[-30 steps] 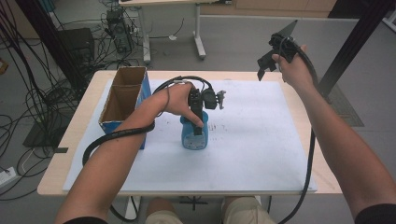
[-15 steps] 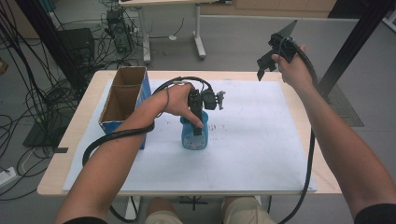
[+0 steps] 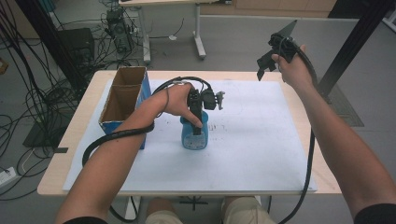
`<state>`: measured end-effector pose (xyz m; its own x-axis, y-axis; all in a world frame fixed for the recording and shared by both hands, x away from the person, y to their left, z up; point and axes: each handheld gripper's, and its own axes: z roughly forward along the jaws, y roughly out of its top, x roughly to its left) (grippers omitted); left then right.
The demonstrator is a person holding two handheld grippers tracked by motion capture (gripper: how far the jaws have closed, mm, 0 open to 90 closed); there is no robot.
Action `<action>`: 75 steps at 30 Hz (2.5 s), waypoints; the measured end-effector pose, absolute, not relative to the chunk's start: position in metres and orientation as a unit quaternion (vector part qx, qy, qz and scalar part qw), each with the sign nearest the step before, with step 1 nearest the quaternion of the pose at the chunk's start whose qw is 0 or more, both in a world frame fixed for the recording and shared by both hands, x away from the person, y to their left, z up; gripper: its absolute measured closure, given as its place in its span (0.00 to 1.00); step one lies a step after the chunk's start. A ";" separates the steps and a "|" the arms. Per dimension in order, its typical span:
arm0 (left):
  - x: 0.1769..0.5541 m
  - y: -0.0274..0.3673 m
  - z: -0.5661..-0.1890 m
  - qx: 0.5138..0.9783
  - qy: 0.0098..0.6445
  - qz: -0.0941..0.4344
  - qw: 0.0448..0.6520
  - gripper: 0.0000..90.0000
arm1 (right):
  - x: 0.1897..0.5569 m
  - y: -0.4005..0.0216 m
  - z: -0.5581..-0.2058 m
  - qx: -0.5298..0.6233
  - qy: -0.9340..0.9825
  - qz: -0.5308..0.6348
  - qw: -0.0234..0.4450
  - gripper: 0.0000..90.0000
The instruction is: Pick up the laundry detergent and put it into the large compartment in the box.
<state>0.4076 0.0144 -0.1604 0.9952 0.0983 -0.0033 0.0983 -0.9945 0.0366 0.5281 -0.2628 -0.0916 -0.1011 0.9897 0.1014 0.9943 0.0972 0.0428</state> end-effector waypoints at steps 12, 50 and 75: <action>0.405 0.013 -0.163 0.999 0.042 0.007 0.015 0.22 | 0.528 -0.263 -0.093 -0.670 -0.740 -0.050 0.023 0.09; 0.405 0.016 -0.161 0.999 0.027 0.010 0.020 0.40 | 0.530 -0.263 -0.094 -0.671 -0.739 -0.048 0.023 0.09; 0.410 0.015 -0.159 1.000 0.022 0.002 0.019 0.41 | 0.533 -0.255 -0.098 -0.667 -0.743 -0.043 0.025 0.09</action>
